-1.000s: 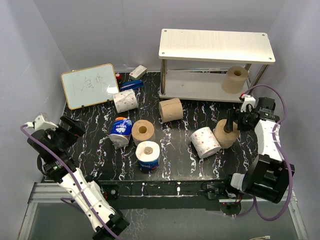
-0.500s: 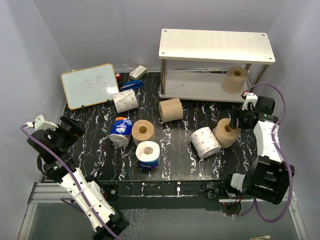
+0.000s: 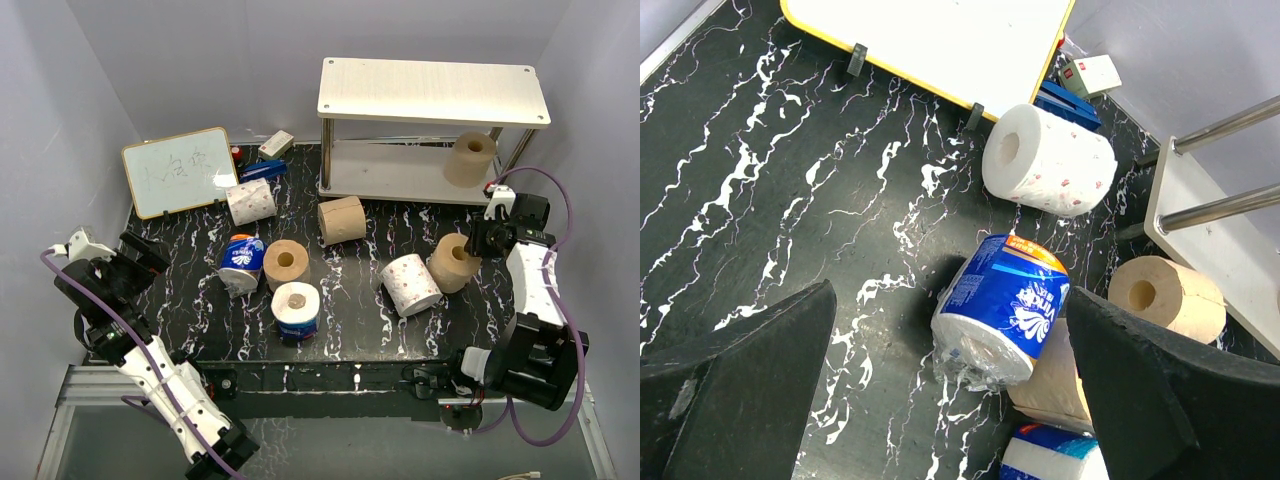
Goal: Place and organize the paper towels onto the shelf
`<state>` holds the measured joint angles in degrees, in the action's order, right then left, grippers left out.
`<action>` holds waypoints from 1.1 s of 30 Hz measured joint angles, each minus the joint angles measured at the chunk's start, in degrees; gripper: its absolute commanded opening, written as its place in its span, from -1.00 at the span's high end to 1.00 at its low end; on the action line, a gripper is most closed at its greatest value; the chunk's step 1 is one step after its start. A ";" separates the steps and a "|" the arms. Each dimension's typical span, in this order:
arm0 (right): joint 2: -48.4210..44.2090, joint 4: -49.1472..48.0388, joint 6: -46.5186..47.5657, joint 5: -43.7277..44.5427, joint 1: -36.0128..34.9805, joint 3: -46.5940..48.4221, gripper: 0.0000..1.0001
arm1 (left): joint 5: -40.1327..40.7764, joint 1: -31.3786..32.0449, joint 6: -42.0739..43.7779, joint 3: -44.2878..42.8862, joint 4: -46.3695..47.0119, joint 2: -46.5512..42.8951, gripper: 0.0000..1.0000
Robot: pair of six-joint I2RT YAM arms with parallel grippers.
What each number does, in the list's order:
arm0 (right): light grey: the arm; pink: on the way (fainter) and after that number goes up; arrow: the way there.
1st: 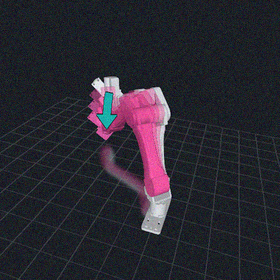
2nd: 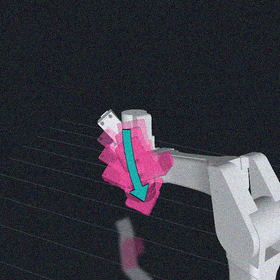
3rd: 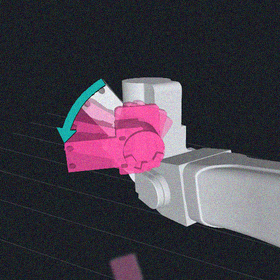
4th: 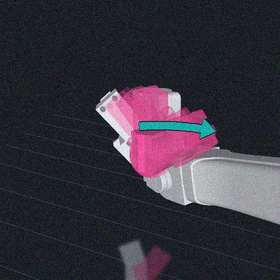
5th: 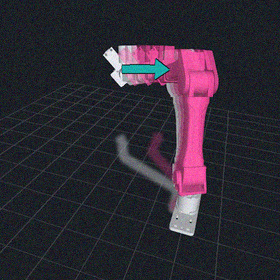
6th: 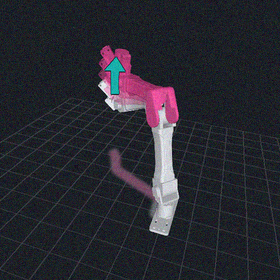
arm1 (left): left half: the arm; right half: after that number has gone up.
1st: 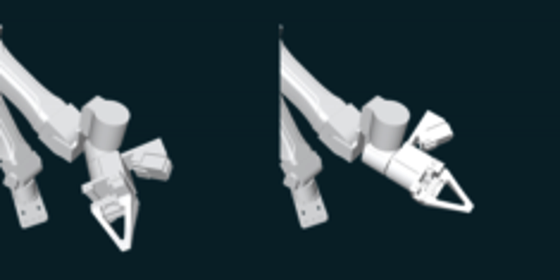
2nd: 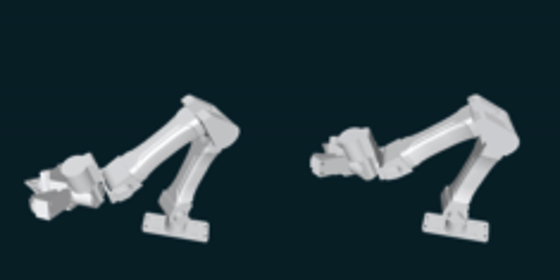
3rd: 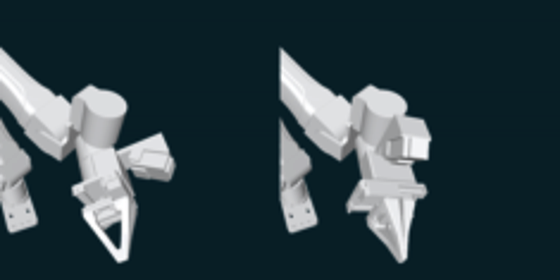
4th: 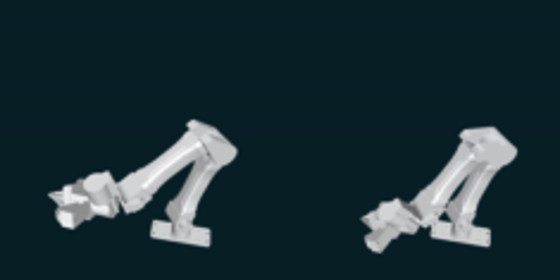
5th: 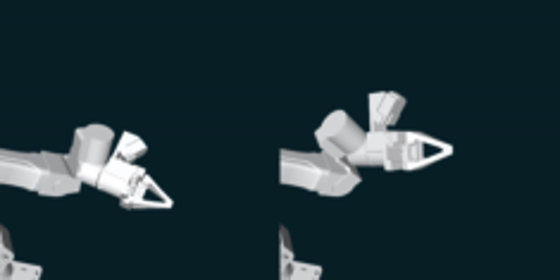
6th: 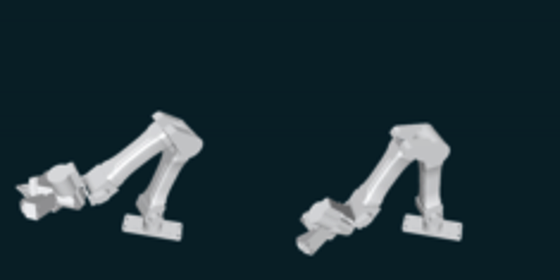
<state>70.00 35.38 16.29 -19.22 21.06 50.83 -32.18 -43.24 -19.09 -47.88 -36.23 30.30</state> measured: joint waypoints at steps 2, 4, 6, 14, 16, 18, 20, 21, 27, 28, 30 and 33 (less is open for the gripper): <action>0.02 0.09 -0.22 -0.17 0.00 0.02 0.75 | 0.02 -0.04 0.00 0.00 0.00 0.00 -0.96; 0.02 0.33 -0.55 -0.42 0.00 0.20 0.88 | 0.02 -0.04 0.00 0.00 0.00 0.00 -0.96; 0.02 0.55 -1.31 -0.85 0.00 0.70 0.97 | 0.02 -0.04 0.00 0.00 0.00 0.00 -0.96; 0.52 1.99 -3.52 -2.23 0.00 1.33 0.68 | 0.00 -0.04 0.00 0.00 0.00 0.00 -0.96; 0.66 2.51 -4.22 -2.82 -0.04 1.60 0.05 | 0.02 -0.04 0.00 0.00 0.00 0.00 -0.96; 0.76 3.45 -4.46 -3.32 -0.31 1.90 -0.19 | 0.02 -0.07 0.00 0.00 0.00 0.00 -0.96; 0.94 4.37 -3.76 -3.67 -0.57 2.08 -0.36 | 0.02 -0.07 0.00 0.00 0.00 0.00 -0.96; 0.98 5.03 -3.28 -3.87 -0.72 2.23 -0.38 | 0.02 -0.07 0.00 0.00 0.00 0.00 -0.96; 0.81 6.93 -1.33 -4.52 -0.98 2.32 -0.34 | 0.02 -0.09 0.00 0.00 0.00 0.00 -0.96; 0.68 6.88 -1.25 -4.50 -1.05 2.32 -0.32 | 0.02 -0.11 0.00 0.00 0.00 0.00 -0.96; 0.46 6.86 -1.18 -4.46 -1.09 2.32 -0.26 | 0.02 -0.11 0.00 0.00 0.02 0.00 -0.96; 0.46 6.75 -1.20 -4.07 -1.14 2.32 -0.17 | 0.02 -0.11 0.00 0.00 0.00 0.00 -0.96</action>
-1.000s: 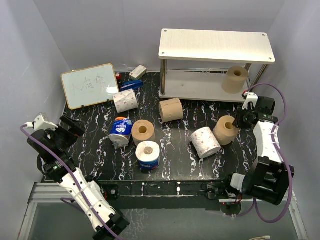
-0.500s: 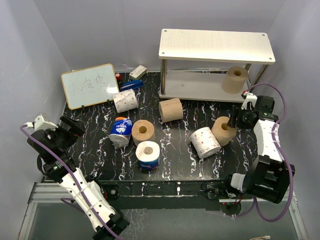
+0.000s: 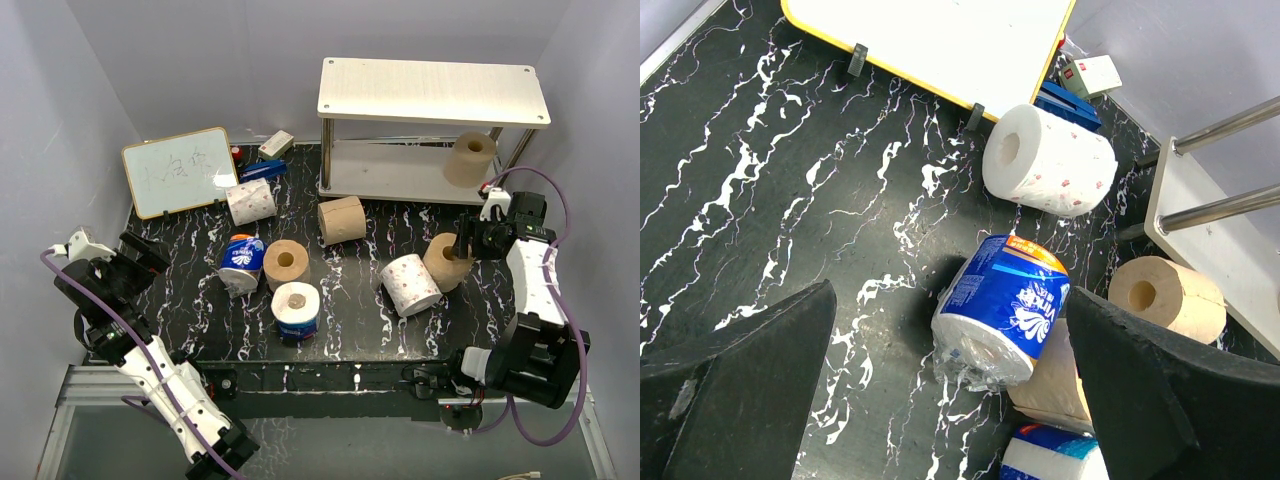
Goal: Place and organize the paper towels onto the shelf
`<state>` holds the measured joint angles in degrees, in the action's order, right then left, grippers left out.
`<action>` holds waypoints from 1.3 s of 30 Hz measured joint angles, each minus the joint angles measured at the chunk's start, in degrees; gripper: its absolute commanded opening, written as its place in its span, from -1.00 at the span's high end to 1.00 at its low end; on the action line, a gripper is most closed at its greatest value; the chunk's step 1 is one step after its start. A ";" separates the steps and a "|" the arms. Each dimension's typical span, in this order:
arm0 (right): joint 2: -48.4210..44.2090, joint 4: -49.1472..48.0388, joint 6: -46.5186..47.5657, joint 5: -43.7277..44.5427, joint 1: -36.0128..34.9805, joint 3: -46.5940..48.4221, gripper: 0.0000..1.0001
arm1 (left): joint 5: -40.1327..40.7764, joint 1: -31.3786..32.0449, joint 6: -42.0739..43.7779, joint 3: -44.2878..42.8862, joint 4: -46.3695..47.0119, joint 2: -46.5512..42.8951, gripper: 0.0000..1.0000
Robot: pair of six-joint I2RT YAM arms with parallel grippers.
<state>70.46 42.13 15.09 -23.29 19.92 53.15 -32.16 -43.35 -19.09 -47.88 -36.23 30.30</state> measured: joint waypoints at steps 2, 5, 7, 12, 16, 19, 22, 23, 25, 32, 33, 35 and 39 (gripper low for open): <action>0.00 -0.28 0.00 0.48 0.00 0.00 -0.11 | -0.02 0.00 0.00 0.00 0.00 0.00 -0.96; 0.11 -0.66 -0.15 0.94 0.00 -0.02 -0.11 | 0.00 0.00 0.00 0.00 0.00 0.00 -0.96; 0.48 -1.07 -0.20 1.20 -0.13 -0.11 -0.10 | -0.02 -0.04 0.00 0.00 0.00 0.00 -0.96; 1.77 -2.47 -0.52 2.23 -0.74 -1.01 -0.09 | -0.02 -0.04 0.00 0.00 0.02 0.00 -0.96; 2.05 -3.15 -0.76 3.08 -1.57 -1.66 0.04 | -0.02 -0.04 0.00 0.00 0.00 0.00 -0.96; 2.45 -3.67 -1.03 3.61 -1.95 -1.66 0.32 | -0.02 -0.04 0.00 0.00 0.00 0.00 -0.96; 2.73 -4.35 -1.53 4.15 -2.03 -1.66 0.60 | -0.02 -0.04 0.00 0.00 0.00 0.00 -0.96; 2.73 -4.50 -1.44 4.24 -2.03 -1.66 0.71 | -0.02 -0.04 0.00 0.00 0.00 0.00 -0.96; 2.73 -4.72 -1.57 4.44 -2.03 -1.66 1.00 | -0.02 -0.04 0.00 0.00 0.00 0.02 -0.96; 2.71 -4.07 -6.45 3.37 -2.03 -1.38 1.00 | -0.02 -0.04 0.00 0.00 0.00 0.63 -0.96; 2.71 -3.63 -7.82 2.95 -2.03 -1.07 1.00 | -0.02 -0.04 0.00 0.00 0.02 0.76 -0.96; 2.54 -2.69 -11.10 2.49 -2.03 -0.15 1.00 | -0.02 -0.04 0.00 0.00 0.02 1.05 -0.96; 1.55 -1.11 -21.57 4.02 -2.19 3.06 1.00 | -0.02 -0.04 0.00 0.00 0.02 1.33 -0.96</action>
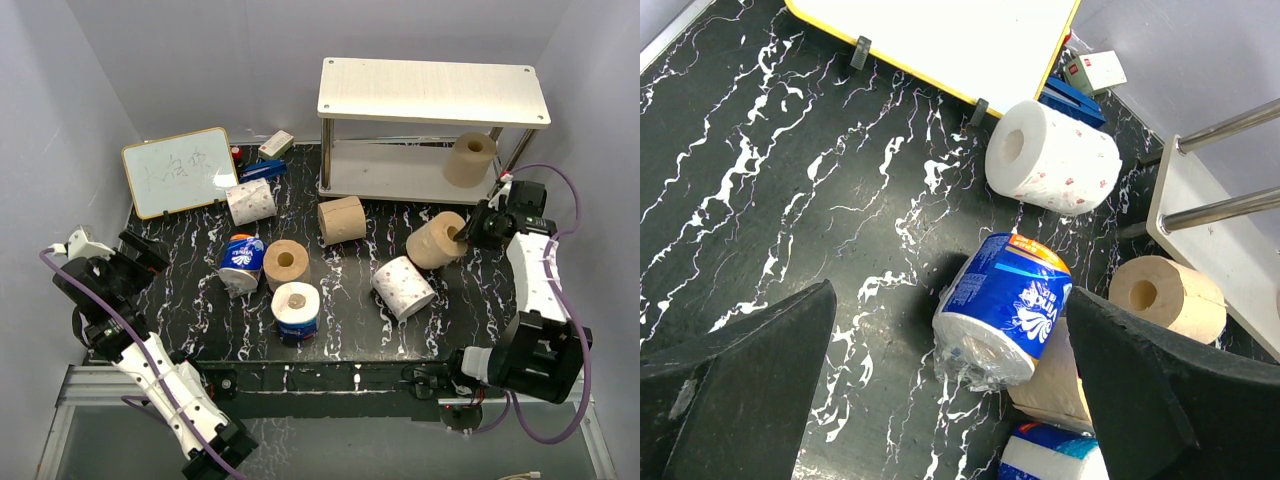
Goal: Place and organize the paper towels onto the shelf
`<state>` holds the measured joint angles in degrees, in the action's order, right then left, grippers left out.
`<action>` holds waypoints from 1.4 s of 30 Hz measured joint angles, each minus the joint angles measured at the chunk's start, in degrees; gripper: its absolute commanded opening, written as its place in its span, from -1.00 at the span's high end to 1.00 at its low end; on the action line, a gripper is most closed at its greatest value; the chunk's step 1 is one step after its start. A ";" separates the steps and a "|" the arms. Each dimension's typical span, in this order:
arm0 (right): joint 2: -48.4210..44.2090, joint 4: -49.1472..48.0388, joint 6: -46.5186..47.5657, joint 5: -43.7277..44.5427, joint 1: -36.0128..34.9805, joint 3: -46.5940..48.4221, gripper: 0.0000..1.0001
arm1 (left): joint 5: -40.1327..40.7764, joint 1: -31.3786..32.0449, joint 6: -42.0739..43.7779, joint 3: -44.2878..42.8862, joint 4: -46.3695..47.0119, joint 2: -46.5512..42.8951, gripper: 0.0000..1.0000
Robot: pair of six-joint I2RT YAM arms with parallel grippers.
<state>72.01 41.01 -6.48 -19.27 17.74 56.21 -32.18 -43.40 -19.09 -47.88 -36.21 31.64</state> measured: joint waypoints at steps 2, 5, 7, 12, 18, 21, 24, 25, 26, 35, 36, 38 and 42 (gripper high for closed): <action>-0.39 0.20 -3.43 -0.79 0.00 1.86 1.00 | 0.00 0.00 0.00 0.00 0.00 0.09 -0.96; -1.60 -1.18 -8.50 -3.74 0.04 2.99 1.00 | 0.00 -0.02 0.00 0.00 0.00 0.33 -0.96; -2.58 -2.05 -13.00 -4.00 0.00 2.99 1.00 | 0.00 -0.02 0.00 0.00 0.00 0.55 -0.96; -3.43 -6.78 -25.81 -2.47 0.42 2.99 1.00 | 0.00 -0.04 0.00 0.00 0.00 0.79 -0.96; -3.63 -17.84 -42.75 2.99 -0.46 2.03 1.00 | 0.02 -0.20 0.00 0.00 0.00 0.85 -0.96; -3.69 -24.68 -47.95 8.02 -2.69 0.68 1.00 | 0.04 -0.39 0.00 0.00 0.00 0.92 -0.96; -2.45 -29.66 -49.55 11.56 -5.49 0.57 1.00 | 0.07 -0.42 -0.02 0.00 0.00 0.96 -0.96; -1.79 -30.91 -49.64 12.13 -6.05 0.61 1.00 | 0.07 -0.44 0.00 0.00 0.00 0.96 -0.96; -0.79 -32.15 -49.62 12.87 -6.82 0.70 1.00 | 0.07 -0.44 -0.02 0.00 0.00 0.96 -0.96; 8.68 -34.10 -48.94 19.85 -9.11 4.74 1.00 | 0.20 -0.74 -0.02 0.00 0.00 0.85 -0.96; 9.18 -34.21 -48.89 20.50 -9.11 5.09 1.00 | 0.22 -0.74 -0.02 0.00 0.00 0.76 -0.96; 9.97 -34.64 -48.65 21.40 -9.14 5.55 1.00 | 0.22 -0.74 -0.02 0.00 0.00 0.68 -0.96; 11.39 -35.67 -47.12 22.58 -9.49 6.21 0.88 | 0.24 -0.79 -0.04 0.00 0.00 0.68 -0.96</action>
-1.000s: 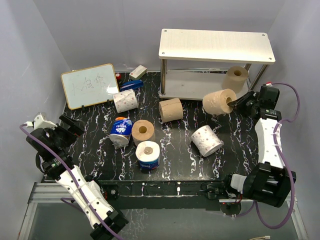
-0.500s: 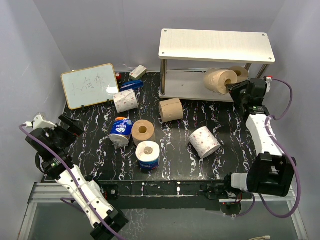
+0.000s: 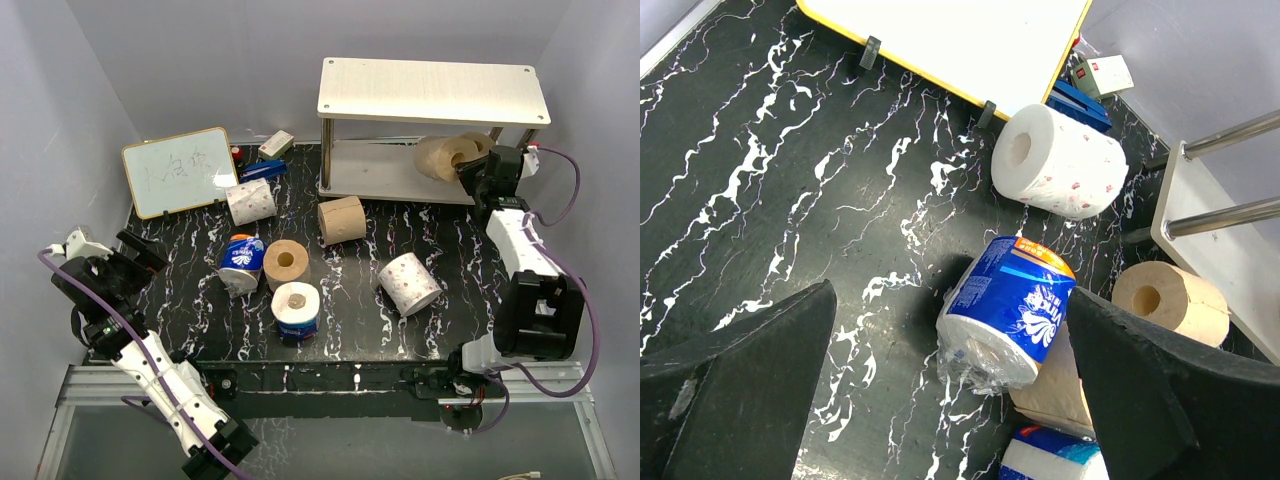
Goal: Place and organize the paper towels onto the shelf
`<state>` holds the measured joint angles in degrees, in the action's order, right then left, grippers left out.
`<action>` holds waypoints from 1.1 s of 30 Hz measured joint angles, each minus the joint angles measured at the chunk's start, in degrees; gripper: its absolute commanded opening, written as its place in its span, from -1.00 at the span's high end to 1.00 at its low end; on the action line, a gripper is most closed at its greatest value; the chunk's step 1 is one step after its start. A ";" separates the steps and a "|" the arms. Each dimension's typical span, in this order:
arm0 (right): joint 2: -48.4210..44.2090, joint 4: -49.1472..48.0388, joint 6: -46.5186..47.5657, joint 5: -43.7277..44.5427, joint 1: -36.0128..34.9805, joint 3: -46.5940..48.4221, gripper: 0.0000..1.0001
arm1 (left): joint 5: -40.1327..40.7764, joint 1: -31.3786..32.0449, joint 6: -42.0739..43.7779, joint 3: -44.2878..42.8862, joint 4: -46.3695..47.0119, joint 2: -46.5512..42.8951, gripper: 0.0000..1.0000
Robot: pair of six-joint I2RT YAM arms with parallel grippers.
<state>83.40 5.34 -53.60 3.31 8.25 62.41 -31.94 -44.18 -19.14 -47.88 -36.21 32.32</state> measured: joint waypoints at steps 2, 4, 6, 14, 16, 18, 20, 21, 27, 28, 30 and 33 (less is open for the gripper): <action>0.66 -0.52 1.38 0.31 -0.28 0.17 0.89 | 0.00 0.00 0.00 0.00 0.00 0.00 -0.96; 1.07 -0.87 2.60 0.83 -0.68 0.17 0.89 | 0.00 0.00 0.00 0.00 0.00 0.00 -0.96; 1.27 -0.92 3.30 1.18 -1.01 0.17 0.89 | -0.02 0.00 0.02 0.00 0.00 0.00 -0.96; 1.97 -2.25 7.26 2.19 -1.68 0.17 0.79 | -0.02 -0.02 0.02 0.00 0.00 0.00 -0.96; 2.34 -2.89 8.39 2.62 -1.77 0.17 0.73 | -0.02 -0.02 0.02 0.00 0.00 0.00 -0.96; 2.82 -3.28 9.14 3.02 -1.77 0.17 0.72 | -0.02 -0.02 0.02 0.00 0.00 -0.02 -0.96; 3.39 -3.74 9.77 3.30 -1.79 0.17 0.70 | -0.02 -0.07 0.02 0.00 0.00 -0.09 -0.96; 3.76 -3.89 10.01 3.41 -1.79 0.17 0.69 | -0.02 -0.09 0.00 0.00 0.00 -0.17 -0.96; 5.18 -3.89 10.99 4.11 -1.84 0.17 0.59 | 0.00 -0.24 -0.02 0.00 0.00 -1.16 -0.96; 5.22 -3.91 11.37 4.26 -1.84 0.17 0.57 | 0.00 -0.24 -0.02 0.00 0.00 -1.25 -0.96; 5.22 -4.00 11.78 4.39 -1.84 0.17 0.47 | 0.00 -0.26 -0.02 0.00 0.00 -1.29 -0.96; 5.60 -4.68 12.09 4.46 -1.86 0.17 0.29 | 0.00 -0.26 -0.02 0.00 0.00 -1.27 -0.96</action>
<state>88.99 0.67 -41.52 7.77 6.39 62.59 -31.94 -44.45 -19.16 -47.88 -36.21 31.05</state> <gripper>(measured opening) 0.301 0.981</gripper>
